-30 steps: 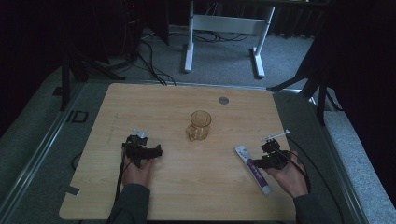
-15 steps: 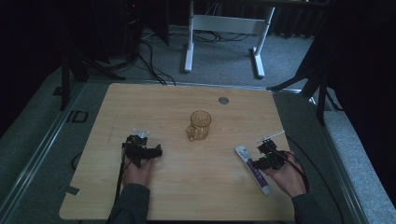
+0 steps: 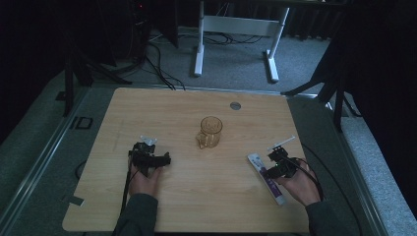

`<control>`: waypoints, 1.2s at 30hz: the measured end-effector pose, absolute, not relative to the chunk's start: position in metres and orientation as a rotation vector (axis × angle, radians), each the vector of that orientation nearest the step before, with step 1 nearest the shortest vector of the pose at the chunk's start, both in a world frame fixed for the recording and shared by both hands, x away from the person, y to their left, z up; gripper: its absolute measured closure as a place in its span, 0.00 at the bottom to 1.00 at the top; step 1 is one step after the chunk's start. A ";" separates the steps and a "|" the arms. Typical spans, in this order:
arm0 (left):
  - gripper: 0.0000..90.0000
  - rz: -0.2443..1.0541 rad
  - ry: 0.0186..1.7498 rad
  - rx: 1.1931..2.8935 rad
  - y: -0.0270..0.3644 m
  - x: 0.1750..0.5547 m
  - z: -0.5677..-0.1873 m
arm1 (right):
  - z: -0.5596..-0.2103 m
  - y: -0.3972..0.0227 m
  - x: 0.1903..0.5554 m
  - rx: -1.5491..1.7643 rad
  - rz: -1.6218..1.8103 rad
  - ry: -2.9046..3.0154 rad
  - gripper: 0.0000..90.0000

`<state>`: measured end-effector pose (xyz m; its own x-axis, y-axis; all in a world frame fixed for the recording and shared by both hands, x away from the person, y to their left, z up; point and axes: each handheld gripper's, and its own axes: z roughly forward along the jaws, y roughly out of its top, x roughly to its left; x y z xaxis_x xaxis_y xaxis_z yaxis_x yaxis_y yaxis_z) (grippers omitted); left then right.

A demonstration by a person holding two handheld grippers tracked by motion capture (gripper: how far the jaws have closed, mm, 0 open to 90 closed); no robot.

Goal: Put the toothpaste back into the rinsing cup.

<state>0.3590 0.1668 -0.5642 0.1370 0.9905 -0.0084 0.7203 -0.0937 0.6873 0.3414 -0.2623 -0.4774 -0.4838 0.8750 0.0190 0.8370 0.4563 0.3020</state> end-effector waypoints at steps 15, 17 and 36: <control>0.03 0.643 1.639 1.874 0.167 0.359 -0.564 | -0.480 -0.262 0.345 1.520 0.370 2.595 0.63; 0.03 0.643 1.639 1.874 0.167 0.359 -0.564 | -0.480 -0.262 0.345 1.525 0.364 2.599 0.63; 0.03 0.643 1.639 1.874 0.167 0.359 -0.564 | -0.484 -0.259 0.352 1.529 0.298 2.639 0.63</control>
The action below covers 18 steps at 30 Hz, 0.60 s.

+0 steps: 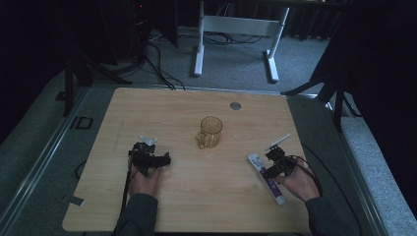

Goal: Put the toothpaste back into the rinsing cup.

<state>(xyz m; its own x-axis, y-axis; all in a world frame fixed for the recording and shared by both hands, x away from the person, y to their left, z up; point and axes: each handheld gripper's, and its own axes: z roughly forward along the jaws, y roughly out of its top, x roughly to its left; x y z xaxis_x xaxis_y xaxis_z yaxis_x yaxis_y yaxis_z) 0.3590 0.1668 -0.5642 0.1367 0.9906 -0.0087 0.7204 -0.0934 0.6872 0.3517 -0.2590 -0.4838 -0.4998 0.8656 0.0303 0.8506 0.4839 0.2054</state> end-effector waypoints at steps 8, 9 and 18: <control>0.03 0.643 1.639 1.874 0.167 0.359 -0.564 | -0.489 -0.258 0.352 1.537 0.269 2.656 0.64; 0.03 0.643 1.638 1.874 0.167 0.359 -0.564 | -0.490 -0.258 0.352 1.540 0.267 2.660 0.65; 0.03 0.643 1.639 1.874 0.167 0.359 -0.564 | -0.494 -0.258 0.353 1.550 0.254 2.669 0.66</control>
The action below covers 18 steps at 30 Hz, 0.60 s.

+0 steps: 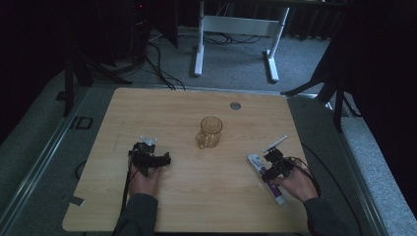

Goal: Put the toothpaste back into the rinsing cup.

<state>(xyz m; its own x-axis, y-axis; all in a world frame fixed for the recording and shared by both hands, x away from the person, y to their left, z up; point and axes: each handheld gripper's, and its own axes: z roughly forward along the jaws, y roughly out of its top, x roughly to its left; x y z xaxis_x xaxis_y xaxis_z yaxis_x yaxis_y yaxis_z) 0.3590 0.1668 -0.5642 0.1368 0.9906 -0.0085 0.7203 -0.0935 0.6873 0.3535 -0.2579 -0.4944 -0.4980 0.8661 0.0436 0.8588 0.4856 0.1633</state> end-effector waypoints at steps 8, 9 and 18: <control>0.03 0.644 1.639 1.874 0.167 0.359 -0.564 | -0.500 -0.258 0.357 1.563 0.223 2.671 0.69; 0.03 0.643 1.639 1.874 0.167 0.359 -0.564 | -0.501 -0.258 0.358 1.568 0.217 2.670 0.69; 0.03 0.643 1.639 1.874 0.167 0.359 -0.564 | -0.505 -0.256 0.361 1.568 0.184 2.671 0.70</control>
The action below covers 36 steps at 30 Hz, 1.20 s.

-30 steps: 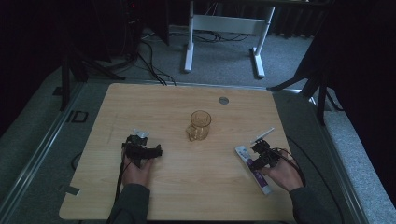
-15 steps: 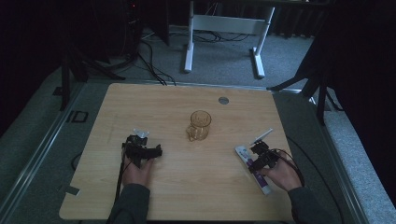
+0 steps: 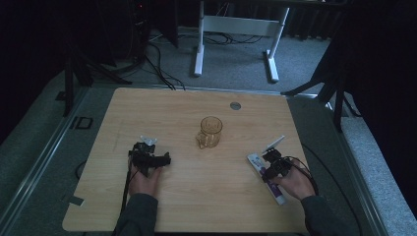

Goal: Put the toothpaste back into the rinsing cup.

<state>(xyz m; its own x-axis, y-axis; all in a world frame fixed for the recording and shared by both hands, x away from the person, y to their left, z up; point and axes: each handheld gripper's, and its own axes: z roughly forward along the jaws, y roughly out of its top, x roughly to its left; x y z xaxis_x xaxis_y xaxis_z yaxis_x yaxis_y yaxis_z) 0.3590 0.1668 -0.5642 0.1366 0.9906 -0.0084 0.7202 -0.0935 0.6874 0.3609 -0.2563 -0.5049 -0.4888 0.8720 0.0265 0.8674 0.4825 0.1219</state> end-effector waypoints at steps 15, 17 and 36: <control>0.03 0.643 1.638 1.874 0.167 0.359 -0.564 | -0.513 -0.249 0.367 1.572 0.114 2.663 0.69; 0.03 0.643 1.638 1.874 0.167 0.359 -0.564 | -0.515 -0.249 0.367 1.582 0.115 2.663 0.69; 0.03 0.643 1.638 1.874 0.167 0.359 -0.564 | -0.512 -0.247 0.362 1.530 0.152 2.662 0.79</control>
